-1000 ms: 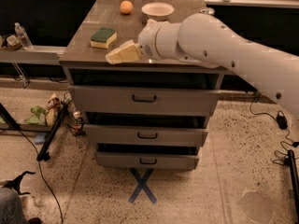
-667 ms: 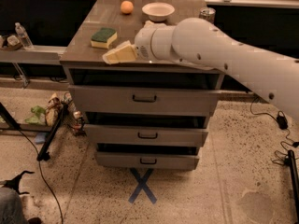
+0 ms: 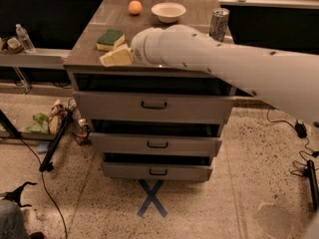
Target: Place sponge into paper bowl
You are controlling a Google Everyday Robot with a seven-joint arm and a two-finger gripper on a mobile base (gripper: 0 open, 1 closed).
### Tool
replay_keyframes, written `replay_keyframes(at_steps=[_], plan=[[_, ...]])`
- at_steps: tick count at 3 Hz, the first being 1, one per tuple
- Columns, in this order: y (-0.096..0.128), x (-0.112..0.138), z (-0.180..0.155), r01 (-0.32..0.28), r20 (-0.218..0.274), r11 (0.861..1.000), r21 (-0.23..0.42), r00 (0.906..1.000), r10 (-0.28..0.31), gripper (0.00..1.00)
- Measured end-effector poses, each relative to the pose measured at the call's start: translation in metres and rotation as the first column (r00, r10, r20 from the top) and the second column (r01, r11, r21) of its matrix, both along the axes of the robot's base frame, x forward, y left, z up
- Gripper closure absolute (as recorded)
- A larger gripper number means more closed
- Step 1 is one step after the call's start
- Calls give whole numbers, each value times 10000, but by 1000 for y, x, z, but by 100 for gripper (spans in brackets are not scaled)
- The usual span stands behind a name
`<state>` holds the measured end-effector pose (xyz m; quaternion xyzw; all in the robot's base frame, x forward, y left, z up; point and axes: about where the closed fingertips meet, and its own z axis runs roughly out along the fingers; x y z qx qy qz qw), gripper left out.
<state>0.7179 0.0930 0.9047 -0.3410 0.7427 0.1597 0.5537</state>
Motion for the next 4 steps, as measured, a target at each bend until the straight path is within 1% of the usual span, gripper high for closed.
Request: replay_keyframes(at_steps=[1,2,3,4], plan=[[16,30,-25,297,-1026,9988,396,9944,-255,0],[40,74,-44,530,-1281,9961,709,9908,-436,0],[58,112,-52,829,-947,9921,939,9928,-740,0],[66,133,-57,1030,-704,9896,999,9929,-963,0]])
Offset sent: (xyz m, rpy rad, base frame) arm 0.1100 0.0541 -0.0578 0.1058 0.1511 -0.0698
